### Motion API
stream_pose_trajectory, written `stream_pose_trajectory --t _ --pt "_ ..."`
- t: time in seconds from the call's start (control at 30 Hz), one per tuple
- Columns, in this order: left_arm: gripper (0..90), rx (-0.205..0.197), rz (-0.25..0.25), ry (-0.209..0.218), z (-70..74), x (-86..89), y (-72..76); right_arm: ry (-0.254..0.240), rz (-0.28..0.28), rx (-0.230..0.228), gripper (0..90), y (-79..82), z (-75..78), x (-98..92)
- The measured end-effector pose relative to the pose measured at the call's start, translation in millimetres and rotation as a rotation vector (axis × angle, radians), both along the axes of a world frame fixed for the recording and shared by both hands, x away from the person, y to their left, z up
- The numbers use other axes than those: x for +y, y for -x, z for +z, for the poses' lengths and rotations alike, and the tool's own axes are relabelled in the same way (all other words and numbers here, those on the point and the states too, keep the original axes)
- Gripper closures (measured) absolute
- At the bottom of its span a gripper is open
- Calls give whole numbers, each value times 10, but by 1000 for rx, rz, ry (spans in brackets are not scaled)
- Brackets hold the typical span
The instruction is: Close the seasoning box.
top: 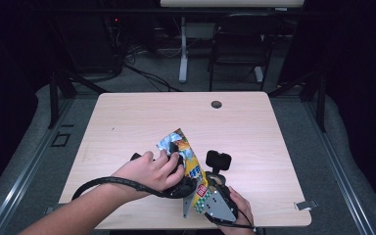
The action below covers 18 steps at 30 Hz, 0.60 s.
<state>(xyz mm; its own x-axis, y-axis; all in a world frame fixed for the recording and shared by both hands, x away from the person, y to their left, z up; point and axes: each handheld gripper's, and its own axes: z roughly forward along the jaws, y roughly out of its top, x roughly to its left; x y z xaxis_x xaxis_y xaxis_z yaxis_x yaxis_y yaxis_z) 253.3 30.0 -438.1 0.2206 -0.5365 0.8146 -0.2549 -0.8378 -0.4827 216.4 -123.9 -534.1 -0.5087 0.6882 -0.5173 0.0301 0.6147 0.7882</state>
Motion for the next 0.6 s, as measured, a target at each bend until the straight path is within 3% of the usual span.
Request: stream_pose_trajectory --t 0.03,0.1,0.13,0.27,0.37,0.43,0.6 --pt "798 -8 4 -18 11 -5 5 -3 0 1 712 1 0 2" --pt "798 3 -4 6 -4 3 -2 -4 0 0 712 1 0 3" --pt "798 -8 6 -19 13 -5 6 -3 1 1 712 2 0 3" --pt "798 2 0 3 4 1 0 -5 0 2 712 3 3 4" --pt "798 -5 4 -14 14 -7 6 -6 0 2 712 3 4 3" --pt "798 8 -10 18 -7 2 -5 -1 0 1 712 3 4 0" --pt "798 9 -7 18 -6 -1 -5 -1 0 1 712 1 4 -1"
